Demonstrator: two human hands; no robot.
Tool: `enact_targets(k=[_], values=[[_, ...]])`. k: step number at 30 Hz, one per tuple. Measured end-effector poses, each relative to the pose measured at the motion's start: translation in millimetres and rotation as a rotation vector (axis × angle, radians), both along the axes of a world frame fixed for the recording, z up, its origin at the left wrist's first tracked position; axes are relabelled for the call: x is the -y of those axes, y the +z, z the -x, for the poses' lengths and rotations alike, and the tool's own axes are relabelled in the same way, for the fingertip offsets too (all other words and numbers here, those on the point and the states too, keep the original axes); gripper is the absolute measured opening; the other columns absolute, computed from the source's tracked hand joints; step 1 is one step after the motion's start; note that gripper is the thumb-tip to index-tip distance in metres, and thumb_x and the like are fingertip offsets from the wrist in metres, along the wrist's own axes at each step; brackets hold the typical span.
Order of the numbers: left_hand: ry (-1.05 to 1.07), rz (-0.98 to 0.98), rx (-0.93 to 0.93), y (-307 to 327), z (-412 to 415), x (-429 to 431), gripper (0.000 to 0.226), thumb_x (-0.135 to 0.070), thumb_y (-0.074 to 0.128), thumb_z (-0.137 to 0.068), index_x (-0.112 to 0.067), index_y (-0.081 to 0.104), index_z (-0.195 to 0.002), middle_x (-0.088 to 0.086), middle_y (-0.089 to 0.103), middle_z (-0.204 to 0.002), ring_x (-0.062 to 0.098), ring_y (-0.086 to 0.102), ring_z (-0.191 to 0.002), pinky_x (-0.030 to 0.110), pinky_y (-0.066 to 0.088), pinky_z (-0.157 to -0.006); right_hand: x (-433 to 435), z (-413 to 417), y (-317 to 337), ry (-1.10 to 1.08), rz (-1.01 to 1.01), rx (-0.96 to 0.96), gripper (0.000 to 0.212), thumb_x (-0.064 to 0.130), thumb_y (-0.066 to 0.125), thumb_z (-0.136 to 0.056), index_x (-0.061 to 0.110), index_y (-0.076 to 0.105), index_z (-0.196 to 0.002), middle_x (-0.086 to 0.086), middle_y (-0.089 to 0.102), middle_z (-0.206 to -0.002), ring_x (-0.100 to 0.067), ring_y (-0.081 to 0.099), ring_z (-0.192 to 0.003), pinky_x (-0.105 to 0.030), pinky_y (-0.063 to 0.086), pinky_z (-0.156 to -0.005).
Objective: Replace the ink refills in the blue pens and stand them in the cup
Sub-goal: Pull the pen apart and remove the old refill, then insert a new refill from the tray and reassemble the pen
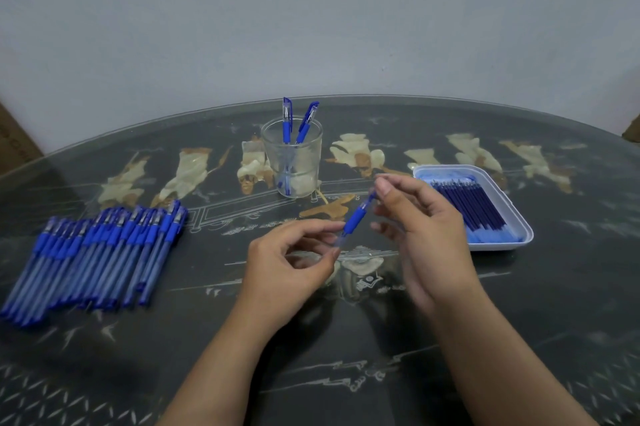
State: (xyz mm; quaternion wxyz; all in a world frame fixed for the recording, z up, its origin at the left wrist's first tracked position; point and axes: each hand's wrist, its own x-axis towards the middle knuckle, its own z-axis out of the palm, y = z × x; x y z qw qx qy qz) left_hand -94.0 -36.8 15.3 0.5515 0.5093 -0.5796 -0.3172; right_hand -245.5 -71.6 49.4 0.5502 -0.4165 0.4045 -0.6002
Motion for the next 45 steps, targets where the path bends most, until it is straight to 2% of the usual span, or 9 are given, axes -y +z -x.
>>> enact_targets(k=[3,10,15,25,28,31,33,36,45], values=[[0.005,0.014,0.028,-1,0,0,0.035,0.007,0.076,-0.074,-0.022,0.077,-0.094,-0.006,0.072,-0.087,0.006,0.066,-0.071,0.015,0.050,-0.060,2,6,5,-0.016,0.021,0.084,0.021,0.021,0.068,-0.076,0.013,0.066,-0.095,-0.007,0.074,-0.086,-0.018,0.070,-0.082,-0.034,0.057,-0.077],[0.015,0.026,0.039,-1,0,0,0.035,0.005,0.076,-0.075,-0.023,0.077,-0.097,-0.005,0.072,-0.088,0.008,0.067,-0.073,0.015,0.051,-0.060,-1,1,3,-0.080,0.131,0.052,0.025,-0.011,0.065,-0.083,0.010,0.061,-0.096,-0.013,0.073,-0.088,-0.021,0.071,-0.085,-0.032,0.059,-0.079],[0.022,0.068,0.095,-3,-1,0,0.036,0.007,0.076,-0.074,-0.021,0.077,-0.097,-0.006,0.071,-0.087,0.010,0.067,-0.073,0.016,0.052,-0.060,2,4,2,-0.159,0.152,-0.020,0.019,-0.007,0.067,-0.083,0.010,0.071,-0.092,-0.002,0.074,-0.085,-0.013,0.071,-0.084,-0.028,0.057,-0.083],[0.096,0.194,0.206,-10,-2,4,0.036,0.007,0.073,-0.078,-0.018,0.075,-0.104,-0.006,0.068,-0.093,0.012,0.067,-0.081,0.014,0.050,-0.065,33,40,39,-0.462,0.267,0.081,0.032,-0.012,0.063,-0.083,0.015,0.066,-0.100,0.009,0.067,-0.080,-0.011,0.066,-0.070,-0.027,0.056,-0.075],[0.143,0.194,0.157,-11,-2,4,0.036,0.009,0.071,-0.078,-0.017,0.075,-0.103,-0.004,0.068,-0.092,0.009,0.065,-0.077,0.012,0.049,-0.063,49,54,44,-0.371,0.242,-0.266,0.033,-0.007,0.069,-0.081,0.019,0.070,-0.102,0.003,0.068,-0.088,-0.005,0.066,-0.070,-0.021,0.057,-0.074],[0.133,0.178,0.146,-12,-2,5,0.037,0.009,0.072,-0.078,-0.018,0.075,-0.102,-0.005,0.068,-0.092,0.011,0.065,-0.076,0.012,0.048,-0.063,63,51,29,-0.105,0.069,-0.720,0.031,-0.006,0.071,-0.081,0.011,0.072,-0.107,-0.005,0.069,-0.087,-0.009,0.062,-0.067,-0.010,0.052,-0.060],[0.134,0.174,0.140,-13,-3,6,0.036,0.009,0.072,-0.078,-0.018,0.075,-0.102,-0.005,0.068,-0.092,0.011,0.065,-0.075,0.012,0.048,-0.062,70,48,17,-0.028,0.015,-0.904,0.025,-0.005,0.074,-0.079,0.008,0.074,-0.101,-0.004,0.068,-0.079,-0.012,0.062,-0.063,-0.015,0.054,-0.062],[0.135,0.171,0.138,-14,-4,6,0.035,0.008,0.073,-0.078,-0.017,0.075,-0.102,-0.006,0.069,-0.093,0.012,0.065,-0.075,0.012,0.048,-0.063,77,47,8,0.005,-0.009,-1.043,0.019,0.000,0.077,-0.078,0.008,0.075,-0.095,-0.006,0.070,-0.079,-0.020,0.068,-0.070,-0.033,0.057,-0.081],[0.130,0.166,0.154,-15,-5,6,0.035,0.006,0.074,-0.078,-0.019,0.075,-0.103,-0.007,0.068,-0.093,0.013,0.066,-0.076,0.012,0.048,-0.063,85,39,-3,0.052,0.047,-1.279,0.017,0.009,0.076,-0.081,0.010,0.075,-0.098,-0.008,0.073,-0.093,-0.016,0.064,-0.084,-0.023,0.045,-0.075]])
